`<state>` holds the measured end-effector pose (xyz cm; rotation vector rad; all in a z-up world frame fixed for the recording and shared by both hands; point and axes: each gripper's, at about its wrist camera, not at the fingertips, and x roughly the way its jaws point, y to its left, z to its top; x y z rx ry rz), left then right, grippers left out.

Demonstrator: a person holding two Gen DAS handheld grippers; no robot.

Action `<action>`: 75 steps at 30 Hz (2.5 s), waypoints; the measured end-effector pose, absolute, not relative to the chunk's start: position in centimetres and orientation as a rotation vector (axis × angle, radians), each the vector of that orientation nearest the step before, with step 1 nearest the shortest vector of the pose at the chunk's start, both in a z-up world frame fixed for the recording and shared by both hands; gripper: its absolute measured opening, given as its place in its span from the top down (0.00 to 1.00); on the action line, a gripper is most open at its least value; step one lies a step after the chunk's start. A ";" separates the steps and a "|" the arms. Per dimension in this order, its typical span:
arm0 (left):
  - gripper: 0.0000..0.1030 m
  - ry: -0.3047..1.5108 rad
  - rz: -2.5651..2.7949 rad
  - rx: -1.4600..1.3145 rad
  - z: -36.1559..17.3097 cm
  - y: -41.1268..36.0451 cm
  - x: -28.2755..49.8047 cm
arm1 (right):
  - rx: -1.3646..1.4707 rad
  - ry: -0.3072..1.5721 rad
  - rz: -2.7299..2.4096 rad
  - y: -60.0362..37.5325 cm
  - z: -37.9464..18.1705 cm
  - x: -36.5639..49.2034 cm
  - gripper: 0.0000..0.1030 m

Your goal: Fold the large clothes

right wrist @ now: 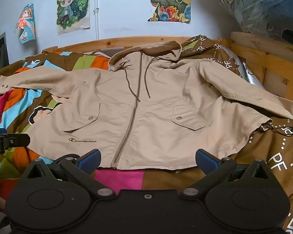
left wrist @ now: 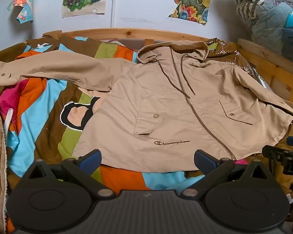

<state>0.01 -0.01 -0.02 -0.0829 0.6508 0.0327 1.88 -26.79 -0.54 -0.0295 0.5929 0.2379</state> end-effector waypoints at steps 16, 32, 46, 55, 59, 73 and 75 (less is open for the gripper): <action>0.01 0.662 0.028 -0.090 -0.3 0.4 0.0 | -0.045 0.617 0.241 -26.6 -1.0 2.1 0.01; 0.01 0.662 0.027 -0.087 -0.4 0.2 0.0 | -0.046 0.617 0.239 -26.6 -0.9 2.1 0.01; 0.01 0.661 0.027 -0.088 -0.3 0.2 0.0 | -0.046 0.619 0.239 -26.6 -0.9 2.1 0.01; 0.01 0.631 0.038 -0.096 0.1 0.2 -0.2 | -0.047 0.616 0.239 -26.6 -0.9 2.1 0.01; 0.01 0.634 0.031 -0.091 0.2 0.1 -0.1 | -0.046 0.618 0.239 -26.7 -0.9 2.1 0.01; 0.01 0.632 0.031 -0.093 0.2 0.2 -0.2 | -0.045 0.619 0.238 -26.7 -0.9 2.1 0.01; 0.01 0.632 0.031 -0.093 0.2 0.2 -0.2 | -0.045 0.619 0.238 -26.7 -0.9 2.1 0.01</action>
